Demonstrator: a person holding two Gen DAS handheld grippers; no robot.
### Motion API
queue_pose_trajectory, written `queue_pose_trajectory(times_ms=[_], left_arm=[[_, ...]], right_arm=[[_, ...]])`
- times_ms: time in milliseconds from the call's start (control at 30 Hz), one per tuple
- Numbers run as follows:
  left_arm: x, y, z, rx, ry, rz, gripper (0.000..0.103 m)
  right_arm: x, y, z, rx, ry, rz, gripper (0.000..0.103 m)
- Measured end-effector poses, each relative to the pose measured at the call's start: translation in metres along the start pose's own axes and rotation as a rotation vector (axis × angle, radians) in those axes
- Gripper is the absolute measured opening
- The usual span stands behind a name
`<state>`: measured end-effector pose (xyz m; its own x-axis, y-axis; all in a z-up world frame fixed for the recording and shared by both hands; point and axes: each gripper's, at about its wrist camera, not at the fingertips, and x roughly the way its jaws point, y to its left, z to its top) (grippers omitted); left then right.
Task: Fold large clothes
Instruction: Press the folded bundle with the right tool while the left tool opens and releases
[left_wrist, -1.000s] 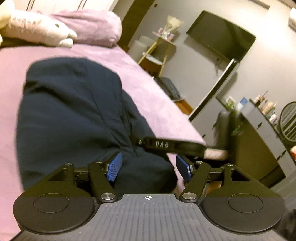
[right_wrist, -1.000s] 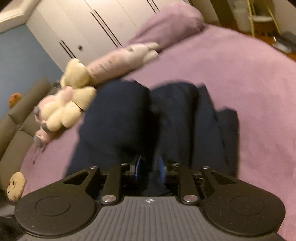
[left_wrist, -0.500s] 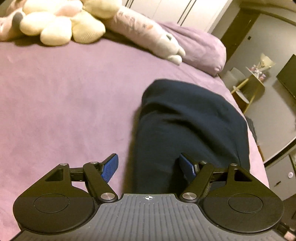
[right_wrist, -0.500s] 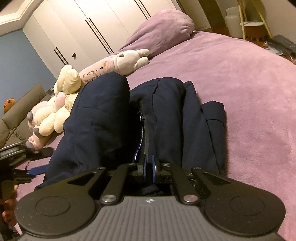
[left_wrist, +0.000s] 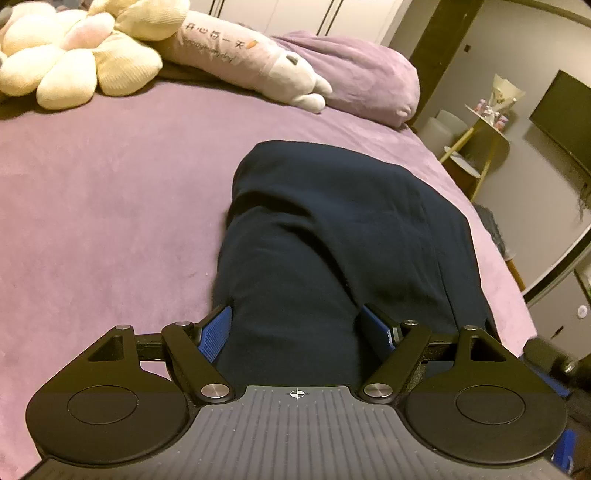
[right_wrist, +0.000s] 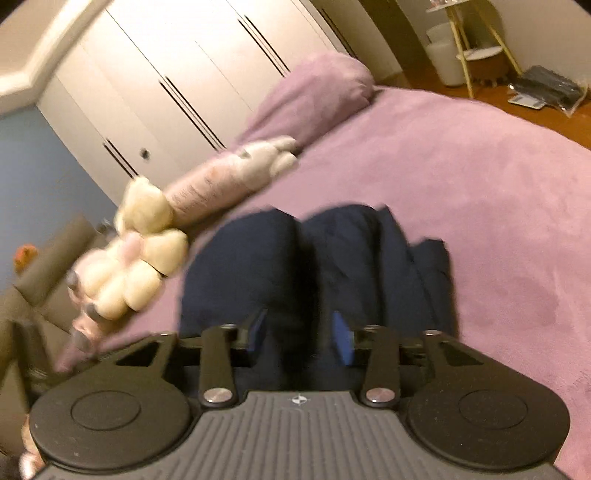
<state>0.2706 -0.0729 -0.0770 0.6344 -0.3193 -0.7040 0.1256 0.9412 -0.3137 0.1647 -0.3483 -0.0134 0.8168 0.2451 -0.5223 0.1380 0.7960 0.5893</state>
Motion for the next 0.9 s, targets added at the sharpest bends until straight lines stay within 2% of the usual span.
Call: queue_pose_trajectory(times_ms=[100, 200, 233, 267, 300, 333, 367, 467, 533, 567, 633, 667, 700, 733, 800, 900], left_arm=[[0.001, -0.006, -0.002, 0.022, -0.007, 0.013, 0.081], [0.003, -0.006, -0.001, 0.029, 0.002, 0.018, 0.081], [0.003, -0.007, -0.002, 0.034, 0.005, 0.021, 0.081], [0.002, -0.008, -0.002, 0.043, 0.004, 0.020, 0.081], [0.001, -0.010, -0.002, 0.052, 0.002, 0.020, 0.081], [0.000, -0.012, -0.002, 0.061, 0.001, 0.021, 0.081], [-0.001, -0.016, -0.002, 0.068, -0.001, 0.015, 0.081], [-0.003, -0.031, -0.005, 0.111, -0.014, -0.003, 0.081], [0.000, -0.041, -0.011, 0.144, -0.024, 0.009, 0.083], [0.003, -0.046, -0.015, 0.162, -0.036, 0.033, 0.086], [0.010, -0.054, -0.024, 0.189, -0.057, 0.049, 0.093], [0.012, -0.058, -0.028, 0.215, -0.068, 0.064, 0.095], [0.011, -0.059, -0.031, 0.230, -0.080, 0.073, 0.095], [0.010, -0.058, -0.031, 0.221, -0.084, 0.066, 0.095], [0.008, -0.051, -0.029, 0.183, -0.086, 0.046, 0.095], [0.006, -0.047, -0.030, 0.151, -0.097, 0.029, 0.095]], right_arm=[[0.012, 0.013, 0.004, 0.009, 0.048, 0.024, 0.050], [0.042, 0.014, -0.005, 0.015, 0.134, -0.024, 0.050], [0.050, 0.009, -0.009, 0.042, 0.156, -0.014, 0.047], [0.055, 0.005, -0.012, 0.070, 0.166, -0.001, 0.035], [0.056, 0.003, -0.014, 0.079, 0.155, 0.006, 0.030], [0.053, 0.004, -0.014, 0.062, 0.139, 0.013, 0.020], [0.049, 0.007, -0.014, 0.035, 0.122, 0.007, 0.016], [0.033, 0.023, -0.011, -0.087, 0.054, -0.057, 0.014], [0.031, 0.020, -0.012, -0.144, 0.045, -0.127, 0.014], [0.034, 0.014, -0.015, -0.164, 0.044, -0.181, 0.009], [0.045, 0.008, -0.030, -0.290, 0.018, -0.337, 0.000], [0.052, 0.001, -0.038, -0.307, 0.026, -0.350, 0.000], [0.049, -0.005, -0.041, -0.281, 0.002, -0.326, 0.000], [0.043, -0.004, -0.040, -0.274, -0.015, -0.307, 0.000], [0.031, 0.005, -0.030, -0.245, -0.029, -0.331, 0.000], [0.009, 0.033, -0.013, -0.249, -0.148, -0.305, 0.003]])
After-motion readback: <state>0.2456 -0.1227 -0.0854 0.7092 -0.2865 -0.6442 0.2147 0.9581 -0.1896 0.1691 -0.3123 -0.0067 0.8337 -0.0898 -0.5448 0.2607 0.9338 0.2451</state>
